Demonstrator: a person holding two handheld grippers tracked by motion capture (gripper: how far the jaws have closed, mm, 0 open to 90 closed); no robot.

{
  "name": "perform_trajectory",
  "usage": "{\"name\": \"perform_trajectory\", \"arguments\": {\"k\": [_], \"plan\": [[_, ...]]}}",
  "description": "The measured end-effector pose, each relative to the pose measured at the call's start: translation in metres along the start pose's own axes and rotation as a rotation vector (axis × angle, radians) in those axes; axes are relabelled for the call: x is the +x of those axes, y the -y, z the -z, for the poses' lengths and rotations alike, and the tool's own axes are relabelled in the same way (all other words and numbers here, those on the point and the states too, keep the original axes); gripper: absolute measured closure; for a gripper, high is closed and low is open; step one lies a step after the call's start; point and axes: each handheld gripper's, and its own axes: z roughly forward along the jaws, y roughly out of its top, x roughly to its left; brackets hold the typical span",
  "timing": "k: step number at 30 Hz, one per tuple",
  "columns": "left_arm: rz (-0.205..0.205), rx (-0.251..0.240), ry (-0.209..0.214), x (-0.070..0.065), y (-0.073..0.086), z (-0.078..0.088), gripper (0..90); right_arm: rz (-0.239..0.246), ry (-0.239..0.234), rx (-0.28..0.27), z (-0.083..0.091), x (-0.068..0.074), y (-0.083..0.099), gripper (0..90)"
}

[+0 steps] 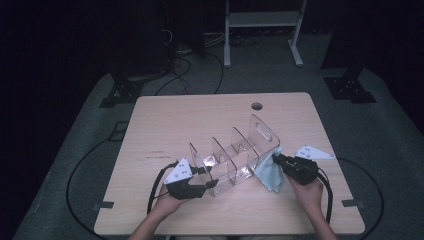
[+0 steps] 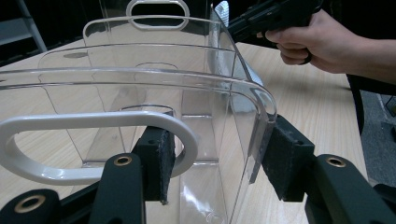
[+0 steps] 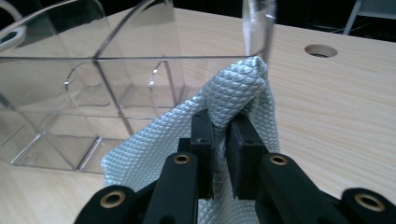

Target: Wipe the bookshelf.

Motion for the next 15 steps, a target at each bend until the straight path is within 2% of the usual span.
{"name": "perform_trajectory", "arguments": {"k": [3, 7, 9, 11, 13, 14, 15], "plan": [[0.002, -0.006, 0.002, 0.0, 0.001, 0.0, 47.8, -0.003, 0.008, -0.006, -0.003, 0.004, 0.001, 81.1], [-0.003, 0.001, 0.005, 0.002, 0.001, 0.002, 47.8, 0.025, -0.06, 0.009, -0.008, 0.02, 0.002, 81.1], [-0.001, 0.0, 0.004, 0.002, 0.001, 0.002, 47.8, 0.047, -0.069, 0.02, -0.008, 0.023, 0.0, 81.2], [-0.002, 0.001, 0.002, 0.001, 0.001, 0.001, 47.8, 0.041, -0.056, 0.015, -0.007, 0.018, -0.002, 81.2], [-0.003, 0.0, 0.002, 0.001, 0.001, 0.001, 47.8, 0.011, -0.023, 0.002, -0.005, 0.009, -0.002, 81.2], [-0.002, -0.001, 0.002, 0.001, 0.001, 0.001, 47.8, -0.015, -0.016, -0.006, -0.005, 0.004, -0.001, 81.2], [-0.004, -0.001, 0.003, 0.002, 0.001, 0.001, 47.8, -0.022, -0.012, -0.011, -0.005, 0.002, -0.001, 81.3]]}}
